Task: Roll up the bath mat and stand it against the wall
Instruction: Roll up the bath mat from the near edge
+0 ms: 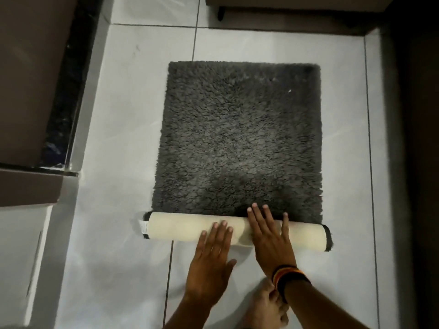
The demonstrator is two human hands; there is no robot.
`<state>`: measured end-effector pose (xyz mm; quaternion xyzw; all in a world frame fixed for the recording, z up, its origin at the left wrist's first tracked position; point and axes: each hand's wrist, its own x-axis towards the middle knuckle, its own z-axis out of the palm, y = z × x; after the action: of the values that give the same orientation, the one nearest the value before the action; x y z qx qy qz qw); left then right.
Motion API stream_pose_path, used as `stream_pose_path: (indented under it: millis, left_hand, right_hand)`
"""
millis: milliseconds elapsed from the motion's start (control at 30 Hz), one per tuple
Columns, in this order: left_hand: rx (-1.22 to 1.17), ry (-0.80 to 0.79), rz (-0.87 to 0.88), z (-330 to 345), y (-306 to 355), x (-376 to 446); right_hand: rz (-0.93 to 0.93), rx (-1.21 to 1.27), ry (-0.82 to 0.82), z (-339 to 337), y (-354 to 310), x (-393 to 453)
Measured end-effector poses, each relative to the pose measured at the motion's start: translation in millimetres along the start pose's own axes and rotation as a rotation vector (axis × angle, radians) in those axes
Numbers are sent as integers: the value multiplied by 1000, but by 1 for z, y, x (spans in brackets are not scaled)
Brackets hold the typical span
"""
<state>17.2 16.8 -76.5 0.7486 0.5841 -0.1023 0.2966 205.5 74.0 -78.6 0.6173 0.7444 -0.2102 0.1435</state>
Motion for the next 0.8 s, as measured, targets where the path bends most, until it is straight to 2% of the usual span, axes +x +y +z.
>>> stream_pose_path:
  millis: [100,233,333,400,433,500,633,800]
  left_hand:
    - [13,44,-63,-13,4,29]
    - [27,51,-125,-45,3,77]
    - [-21,25,-269,-71,10,95]
    - [-107,115,-351,-84,16,94]
    - [-113,174,-324,-88,17,92]
    - [-82,187,-196,-87,16,86]
    - [-21,18,-153,-69,10,91]
    - [-63,85,-97,-99,-2,138]
  right_hand:
    - [19,80,14,0,-2,-17]
    - [23,103,-142,1,-6,-36]
    - [44,90,-199,-19,-1,-15]
    - [32,90,-195,-35,5,11]
    - [35,117,-185,-43,10,28]
    - [37,174,-190,-62,18,64]
    - [16,223,-226,-90,31,111]
    - [46,245,48,-85,27,85]
